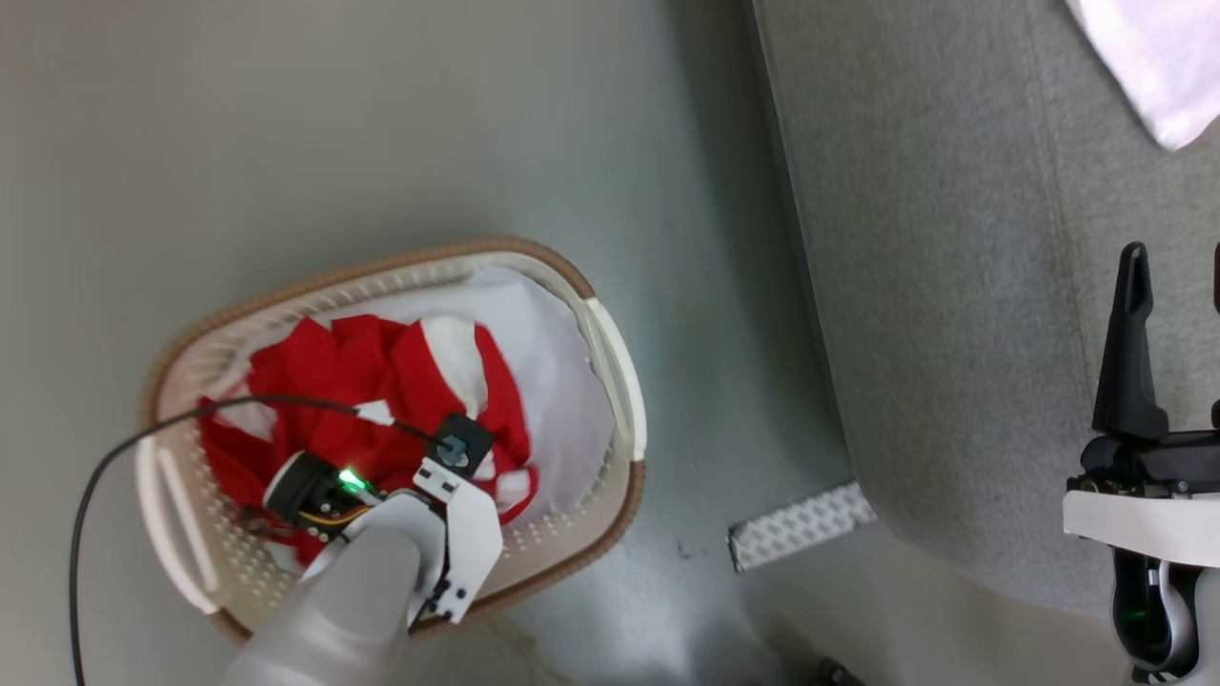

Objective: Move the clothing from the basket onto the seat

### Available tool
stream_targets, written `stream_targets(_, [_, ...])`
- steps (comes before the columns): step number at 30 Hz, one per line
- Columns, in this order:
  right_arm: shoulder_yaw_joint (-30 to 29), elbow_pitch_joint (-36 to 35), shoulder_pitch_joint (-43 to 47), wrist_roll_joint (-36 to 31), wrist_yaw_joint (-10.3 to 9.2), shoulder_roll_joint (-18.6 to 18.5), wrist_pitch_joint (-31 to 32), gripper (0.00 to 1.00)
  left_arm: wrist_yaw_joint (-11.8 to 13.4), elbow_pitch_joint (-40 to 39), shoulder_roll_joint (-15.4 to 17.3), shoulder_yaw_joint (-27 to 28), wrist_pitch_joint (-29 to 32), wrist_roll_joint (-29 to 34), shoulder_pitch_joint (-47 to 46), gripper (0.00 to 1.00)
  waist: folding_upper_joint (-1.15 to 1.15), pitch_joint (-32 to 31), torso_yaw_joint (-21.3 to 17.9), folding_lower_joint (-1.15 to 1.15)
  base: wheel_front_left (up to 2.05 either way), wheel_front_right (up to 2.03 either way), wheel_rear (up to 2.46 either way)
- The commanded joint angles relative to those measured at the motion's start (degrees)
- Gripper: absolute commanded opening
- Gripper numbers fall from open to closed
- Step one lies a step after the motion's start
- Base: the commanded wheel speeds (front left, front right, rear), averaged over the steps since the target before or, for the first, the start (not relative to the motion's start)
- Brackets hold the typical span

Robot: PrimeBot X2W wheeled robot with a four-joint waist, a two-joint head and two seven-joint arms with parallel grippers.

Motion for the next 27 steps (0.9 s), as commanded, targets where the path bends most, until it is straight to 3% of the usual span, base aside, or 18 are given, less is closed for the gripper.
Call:
stream_targets(1, [-0.3,0.5,0.3,-0.9,-0.15,0.0,0.1,1.0,0.3,-0.4,-0.2,0.7,-2.3,-1.5,0.9,0.0,0.0,-3.9,2.1,-0.01,0.0,0.0,0.0])
stream_targets(10, [-1.6,3.2,5.8,-4.0,-0.15,0.0,0.1,1.0,-0.3,-2.9,-1.5,2.7,-10.9,-7.7,8.3,0.0,0.0,-21.2,8.1,-0.01,0.0,0.0,0.0])
stream_targets(14, [-2.1,4.3,9.2,-5.2,-0.15,-0.1,0.1,1.0,-0.8,-8.2,-1.6,2.1,-12.6,-12.0,12.6,0.0,0.0,-28.2,11.2,-0.01,0.0,0.0,0.0])
stream_targets(22, [-2.9,5.5,14.6,-7.3,-0.15,-0.1,0.1,1.0,1.9,-19.1,-1.5,1.3,-13.7,-18.5,19.4,0.0,0.0,-37.8,16.0,-0.01,0.0,0.0,0.0])
stream_targets(27, [-2.3,6.5,18.6,-8.7,-0.15,-0.7,0.1,1.0,5.2,-28.2,-1.4,3.1,-14.8,-21.2,25.4,0.0,0.0,-44.1,18.1,-0.01,0.0,0.0,0.0])
